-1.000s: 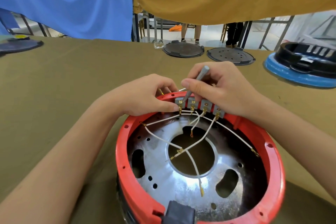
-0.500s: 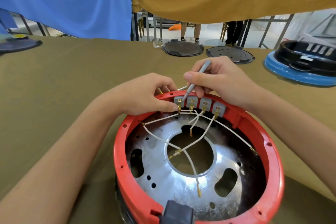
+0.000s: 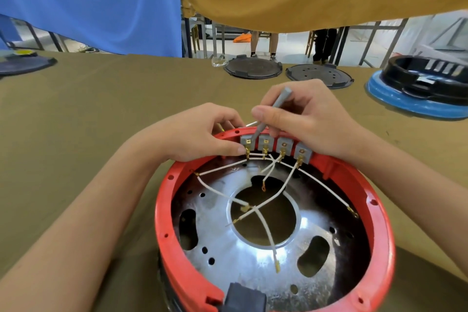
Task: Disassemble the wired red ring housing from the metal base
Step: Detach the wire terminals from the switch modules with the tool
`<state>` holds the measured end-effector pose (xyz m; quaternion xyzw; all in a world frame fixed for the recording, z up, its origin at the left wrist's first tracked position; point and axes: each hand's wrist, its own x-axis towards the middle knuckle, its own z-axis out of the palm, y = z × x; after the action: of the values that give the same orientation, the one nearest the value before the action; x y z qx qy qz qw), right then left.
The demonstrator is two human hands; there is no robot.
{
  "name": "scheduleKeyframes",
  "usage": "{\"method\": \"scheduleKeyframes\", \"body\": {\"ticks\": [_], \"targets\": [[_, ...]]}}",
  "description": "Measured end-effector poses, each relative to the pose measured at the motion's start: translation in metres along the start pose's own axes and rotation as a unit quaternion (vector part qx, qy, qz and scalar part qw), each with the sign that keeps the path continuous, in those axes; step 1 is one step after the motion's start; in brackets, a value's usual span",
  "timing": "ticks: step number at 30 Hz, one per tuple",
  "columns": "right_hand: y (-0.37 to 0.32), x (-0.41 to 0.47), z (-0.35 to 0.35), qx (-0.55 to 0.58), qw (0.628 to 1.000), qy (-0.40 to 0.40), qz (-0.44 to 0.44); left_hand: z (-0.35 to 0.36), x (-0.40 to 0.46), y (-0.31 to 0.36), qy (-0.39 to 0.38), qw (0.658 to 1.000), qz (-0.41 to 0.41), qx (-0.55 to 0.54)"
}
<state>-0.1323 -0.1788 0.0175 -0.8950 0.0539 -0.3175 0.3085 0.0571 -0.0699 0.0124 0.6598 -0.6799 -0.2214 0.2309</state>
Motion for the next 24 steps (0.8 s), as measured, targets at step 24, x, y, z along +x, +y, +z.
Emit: {"method": "scheduleKeyframes", "body": {"ticks": [24], "targets": [[0.006,0.001,0.000,0.029,0.999,-0.009,0.033,0.001,-0.001,0.002,0.007,1.000,-0.004,0.008]]}}
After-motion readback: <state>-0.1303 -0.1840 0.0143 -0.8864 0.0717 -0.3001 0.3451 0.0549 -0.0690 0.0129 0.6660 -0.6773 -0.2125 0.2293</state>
